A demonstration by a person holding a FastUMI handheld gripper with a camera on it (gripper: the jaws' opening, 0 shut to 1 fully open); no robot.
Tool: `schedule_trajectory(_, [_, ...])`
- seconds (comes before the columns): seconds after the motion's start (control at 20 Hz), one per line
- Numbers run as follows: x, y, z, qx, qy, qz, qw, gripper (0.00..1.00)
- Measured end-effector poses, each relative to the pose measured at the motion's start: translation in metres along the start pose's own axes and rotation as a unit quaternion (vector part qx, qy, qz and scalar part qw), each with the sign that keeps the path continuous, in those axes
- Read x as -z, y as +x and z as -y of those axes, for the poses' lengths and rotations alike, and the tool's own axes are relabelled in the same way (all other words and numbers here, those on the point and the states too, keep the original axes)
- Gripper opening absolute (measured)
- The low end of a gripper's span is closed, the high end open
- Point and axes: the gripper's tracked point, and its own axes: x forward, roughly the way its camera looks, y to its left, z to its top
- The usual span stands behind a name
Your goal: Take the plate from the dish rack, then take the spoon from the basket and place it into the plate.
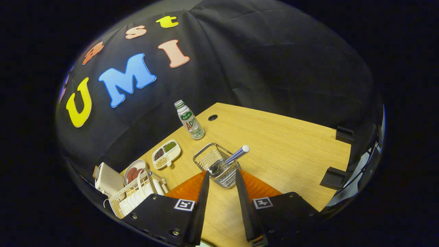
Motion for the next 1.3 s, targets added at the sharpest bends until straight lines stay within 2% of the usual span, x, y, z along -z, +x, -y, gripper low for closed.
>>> schedule_trajectory(0.3, [-0.017,0.035,0.011,0.029,0.042,0.018,0.999,0.47])
schedule_trajectory(0.6, [-0.022,0.053,0.020,0.048,0.039,0.018,0.998,0.47])
schedule_trajectory(0.75, [-0.025,0.055,0.019,0.042,0.038,0.019,0.998,0.47])
schedule_trajectory(0.85, [-0.027,0.060,0.022,0.050,0.036,0.017,0.998,0.27])
schedule_trajectory(1.15, [-0.036,0.060,0.013,0.048,0.033,0.021,0.998,0.24])
schedule_trajectory(1.2, [-0.038,0.057,0.005,0.029,0.034,0.023,0.999,0.24])
schedule_trajectory(1.25, [-0.047,0.057,-0.008,0.009,0.036,0.038,0.999,0.18])
schedule_trajectory(1.3, [-0.047,0.056,-0.006,0.021,0.017,0.035,0.999,0.12])
